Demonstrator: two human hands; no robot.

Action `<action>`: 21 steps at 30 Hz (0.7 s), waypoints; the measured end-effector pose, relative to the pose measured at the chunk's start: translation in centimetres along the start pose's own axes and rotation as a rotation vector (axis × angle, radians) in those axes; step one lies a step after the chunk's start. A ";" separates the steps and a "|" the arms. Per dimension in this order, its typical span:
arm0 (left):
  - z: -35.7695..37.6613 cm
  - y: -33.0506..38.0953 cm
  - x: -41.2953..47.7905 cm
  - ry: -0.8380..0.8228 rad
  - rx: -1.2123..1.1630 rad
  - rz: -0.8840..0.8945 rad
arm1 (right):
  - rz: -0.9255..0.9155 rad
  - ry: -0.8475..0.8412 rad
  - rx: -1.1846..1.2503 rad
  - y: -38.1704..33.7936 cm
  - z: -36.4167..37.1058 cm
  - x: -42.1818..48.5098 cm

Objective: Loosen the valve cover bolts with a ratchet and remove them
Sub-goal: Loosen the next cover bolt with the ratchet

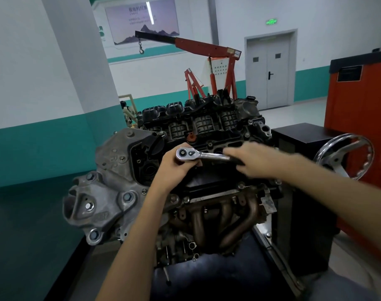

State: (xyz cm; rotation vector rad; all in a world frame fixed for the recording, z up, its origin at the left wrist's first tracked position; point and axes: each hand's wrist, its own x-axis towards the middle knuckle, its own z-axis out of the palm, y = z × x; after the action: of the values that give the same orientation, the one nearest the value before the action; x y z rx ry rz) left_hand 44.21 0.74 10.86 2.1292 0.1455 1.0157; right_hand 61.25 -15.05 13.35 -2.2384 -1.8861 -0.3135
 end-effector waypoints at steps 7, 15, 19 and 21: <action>2.3 -0.7 -0.9 0.283 -0.142 -0.144 | 0.056 0.165 0.077 -1.6 2.4 -1.0; 3.2 -0.3 -0.8 0.372 -0.152 -0.097 | 0.322 0.352 0.922 -15.9 11.7 -2.1; 2.6 -0.7 -0.8 0.285 -0.124 -0.135 | 0.240 0.212 0.760 -11.4 9.6 -3.1; 2.4 -0.8 -0.6 0.225 -0.102 -0.134 | 0.164 0.128 0.539 -6.7 7.0 -3.4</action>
State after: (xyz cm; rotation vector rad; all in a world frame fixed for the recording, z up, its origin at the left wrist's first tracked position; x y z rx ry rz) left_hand 45.62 -0.37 9.03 1.8832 0.3338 1.1556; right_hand 54.35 -15.18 5.72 -1.9320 -1.4851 0.0724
